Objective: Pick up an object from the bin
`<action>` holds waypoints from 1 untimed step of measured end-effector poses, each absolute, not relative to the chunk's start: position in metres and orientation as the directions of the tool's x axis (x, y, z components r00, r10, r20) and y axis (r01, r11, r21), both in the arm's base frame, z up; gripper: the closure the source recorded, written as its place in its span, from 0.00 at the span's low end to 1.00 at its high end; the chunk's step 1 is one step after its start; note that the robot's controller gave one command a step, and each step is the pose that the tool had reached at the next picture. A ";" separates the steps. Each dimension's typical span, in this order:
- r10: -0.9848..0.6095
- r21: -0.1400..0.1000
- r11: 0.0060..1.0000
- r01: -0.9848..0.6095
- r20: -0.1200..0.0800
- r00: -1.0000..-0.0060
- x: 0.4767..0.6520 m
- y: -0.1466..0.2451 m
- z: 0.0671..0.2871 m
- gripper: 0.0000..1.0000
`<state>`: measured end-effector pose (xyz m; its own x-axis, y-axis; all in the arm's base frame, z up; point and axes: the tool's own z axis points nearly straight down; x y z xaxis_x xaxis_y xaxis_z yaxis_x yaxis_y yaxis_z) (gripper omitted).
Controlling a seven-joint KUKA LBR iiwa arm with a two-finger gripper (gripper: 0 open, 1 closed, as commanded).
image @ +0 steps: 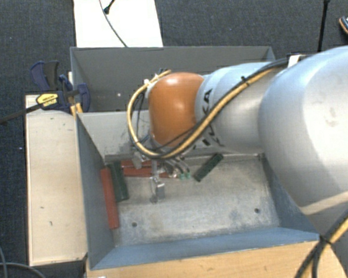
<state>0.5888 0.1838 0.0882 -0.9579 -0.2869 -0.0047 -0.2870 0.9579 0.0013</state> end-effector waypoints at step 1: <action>-0.363 -0.001 0.932 -0.363 0.000 -0.932 0.587 0.125 0.070 0.00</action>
Offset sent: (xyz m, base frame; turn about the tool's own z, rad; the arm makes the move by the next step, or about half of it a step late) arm -0.0026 -0.0554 -0.0182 -0.0852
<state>0.5871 0.1250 0.0701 -0.9316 -0.3634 -0.0004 -0.3634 0.9316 -0.0014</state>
